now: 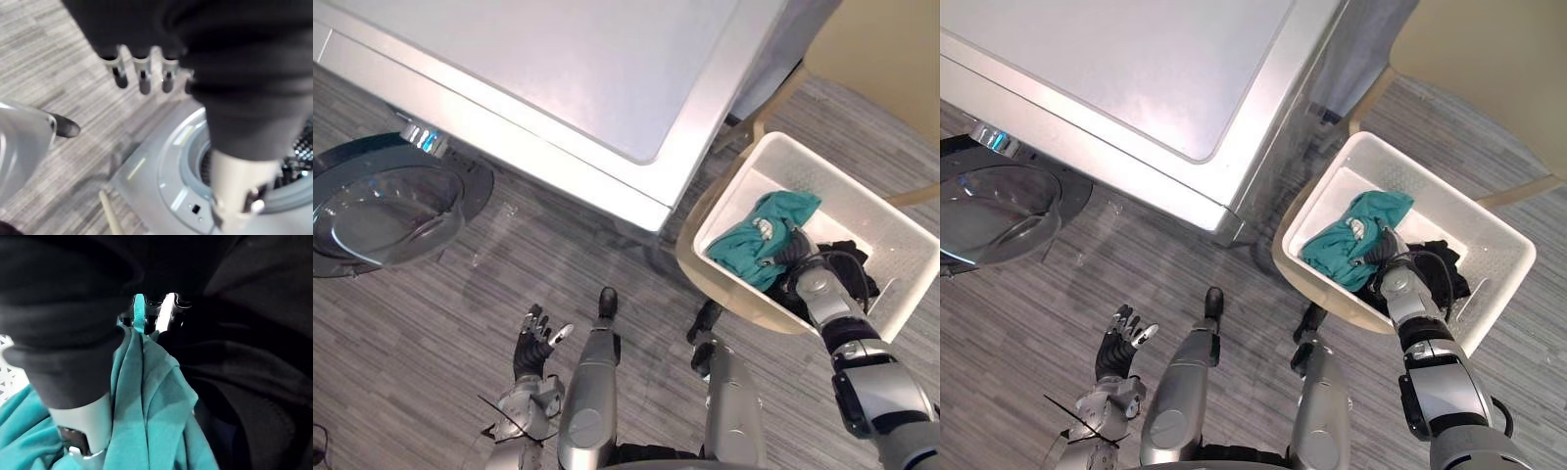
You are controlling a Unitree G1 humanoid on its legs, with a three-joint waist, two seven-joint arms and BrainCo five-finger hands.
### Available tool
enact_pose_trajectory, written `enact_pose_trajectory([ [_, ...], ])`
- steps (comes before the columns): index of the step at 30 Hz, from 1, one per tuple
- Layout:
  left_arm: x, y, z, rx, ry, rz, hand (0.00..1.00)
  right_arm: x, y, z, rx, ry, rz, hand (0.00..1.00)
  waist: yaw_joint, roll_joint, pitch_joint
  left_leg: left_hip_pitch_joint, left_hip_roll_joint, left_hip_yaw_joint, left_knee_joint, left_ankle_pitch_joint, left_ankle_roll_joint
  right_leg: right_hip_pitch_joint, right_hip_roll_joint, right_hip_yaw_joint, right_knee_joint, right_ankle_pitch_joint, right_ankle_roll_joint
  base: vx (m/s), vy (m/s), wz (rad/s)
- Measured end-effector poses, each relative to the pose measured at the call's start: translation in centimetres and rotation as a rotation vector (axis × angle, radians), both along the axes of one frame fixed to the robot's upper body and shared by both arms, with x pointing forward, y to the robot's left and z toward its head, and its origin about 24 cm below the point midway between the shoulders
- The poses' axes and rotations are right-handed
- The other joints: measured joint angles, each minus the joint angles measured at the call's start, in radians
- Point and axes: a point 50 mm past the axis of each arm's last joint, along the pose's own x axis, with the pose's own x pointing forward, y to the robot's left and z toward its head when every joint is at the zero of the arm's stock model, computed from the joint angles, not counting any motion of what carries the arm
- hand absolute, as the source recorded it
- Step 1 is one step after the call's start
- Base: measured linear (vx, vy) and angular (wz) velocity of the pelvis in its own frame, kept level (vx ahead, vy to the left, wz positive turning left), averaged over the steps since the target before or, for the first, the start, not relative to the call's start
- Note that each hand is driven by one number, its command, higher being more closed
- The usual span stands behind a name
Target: Pick up the laundry basket with both hands and put the clothes into the washing machine.
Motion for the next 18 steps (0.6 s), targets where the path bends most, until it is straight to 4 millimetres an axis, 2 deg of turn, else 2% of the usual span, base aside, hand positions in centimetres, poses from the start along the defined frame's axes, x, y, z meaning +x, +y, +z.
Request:
enact_pose_trajectory([
  [4,1.1,-0.4,0.3,-0.007,-0.02,0.002,0.0,0.8,-1.1,2.0,-0.038,-0.053,-0.037,0.0,0.006,0.006,0.002,-0.077,0.0,-0.015,0.028,0.003,0.0,-0.054,0.004,-0.012,-0.011,0.021,-0.01,-0.03,0.004,0.02],
  [7,2.3,-1.0,0.7,-0.022,-0.045,-0.005,0.0,1.1,-2.2,3.6,-0.069,-0.095,-0.077,0.0,0.02,0.021,0.009,-0.117,-0.004,-0.031,0.035,0.009,0.001,-0.069,0.006,-0.027,-0.034,0.042,-0.011,-0.06,0.017,0.12],
  [8,2.6,-1.2,0.8,-0.025,-0.053,-0.006,0.0,1.3,-2.7,4.5,-0.082,-0.116,-0.093,1.0,0.021,0.03,0.014,-0.134,-0.007,-0.04,0.036,0.012,0.003,-0.075,0.004,-0.039,-0.037,0.044,-0.012,-0.08,0.025,0.21],
  [11,2.7,-1.2,0.8,-0.023,-0.056,0.008,0.0,1.3,-3.4,5.6,-0.105,-0.154,-0.122,1.0,0.026,0.036,0.017,-0.164,-0.009,-0.058,0.034,0.027,0.003,-0.083,0.005,-0.06,-0.052,0.053,-0.014,-0.04,0.013,0.2],
  [14,3.2,-1.5,0.8,-0.036,-0.059,0.01,0.0,1.1,-4.8,6.6,-0.145,-0.163,-0.17,1.0,0.048,0.043,0.017,-0.172,-0.012,-0.075,0.031,0.036,-0.002,-0.086,0.007,-0.07,-0.053,0.057,-0.016,-0.01,-0.002,0.07],
  [18,3.5,-1.7,0.9,-0.042,-0.063,0.02,0.0,1.1,-5.5,7.3,-0.182,-0.151,-0.197,1.0,0.051,0.06,0.017,-0.175,-0.015,-0.098,0.021,0.049,-0.005,-0.08,0.007,-0.089,-0.053,0.057,-0.017,0.0,0.0,0.14],
])
